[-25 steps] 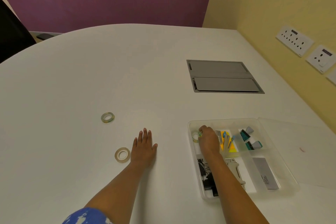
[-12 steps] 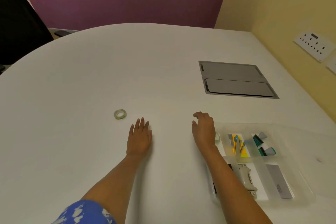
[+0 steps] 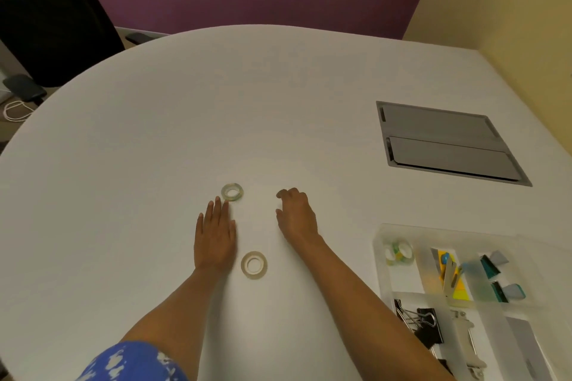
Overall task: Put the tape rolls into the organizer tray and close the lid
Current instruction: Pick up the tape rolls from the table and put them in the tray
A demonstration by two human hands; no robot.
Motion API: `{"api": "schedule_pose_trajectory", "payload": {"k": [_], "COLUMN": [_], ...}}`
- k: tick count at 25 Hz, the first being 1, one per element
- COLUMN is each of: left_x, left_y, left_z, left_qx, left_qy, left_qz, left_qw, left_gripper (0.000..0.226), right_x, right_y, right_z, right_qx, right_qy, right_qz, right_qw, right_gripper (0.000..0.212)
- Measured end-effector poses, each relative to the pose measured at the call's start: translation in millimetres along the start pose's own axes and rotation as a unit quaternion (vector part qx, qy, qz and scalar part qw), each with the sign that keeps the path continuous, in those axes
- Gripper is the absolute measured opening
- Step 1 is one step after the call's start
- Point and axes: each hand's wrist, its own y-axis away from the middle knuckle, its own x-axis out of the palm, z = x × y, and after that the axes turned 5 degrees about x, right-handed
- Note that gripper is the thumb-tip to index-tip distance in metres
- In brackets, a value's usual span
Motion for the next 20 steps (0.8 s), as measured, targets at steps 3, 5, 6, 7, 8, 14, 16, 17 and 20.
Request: {"api": "schedule_pose_trajectory", "payload": {"k": [3,5,6,7,8,14,16,17,20], "left_x": [12,16,17,18,19,23,23,23,23], "left_y": [-3,-5,-6,-7,-7,-8,-9,-9,-8], "left_z": [11,13,14,14,15,17,17,17,17], "left_qx": [-0.009,-0.012,-0.013,-0.014,-0.014,-0.014,-0.013,-0.013,-0.013], "left_qy": [0.016,0.027,0.031,0.033,0.033,0.023,0.026,0.028,0.030], "left_qz": [0.004,0.006,0.004,0.002,0.001,0.004,0.003,0.002,0.002], "left_qw": [1.000,1.000,0.999,0.999,0.999,1.000,1.000,1.000,0.999], "left_gripper": [0.077,0.076,0.076,0.075,0.074,0.070,0.070,0.070,0.071], "right_x": [14,21,25,28,32,48,49,50,48], "right_y": [-20,-32,-37,-42,-47,-65,-68,-69,-67], "right_z": [21,33,40,45,51,83,88,88,86], "right_qx": [-0.032,-0.049,-0.056,-0.062,-0.069,-0.115,-0.126,-0.128,-0.112], "right_qy": [0.006,0.006,0.001,-0.004,-0.009,0.017,0.042,0.051,0.036], "right_qz": [0.033,0.051,0.062,0.072,0.082,0.115,0.121,0.121,0.101], "right_qw": [0.999,0.997,0.997,0.995,0.994,0.986,0.984,0.983,0.988], "right_gripper": [0.039,0.042,0.044,0.047,0.049,0.058,0.053,0.050,0.043]}}
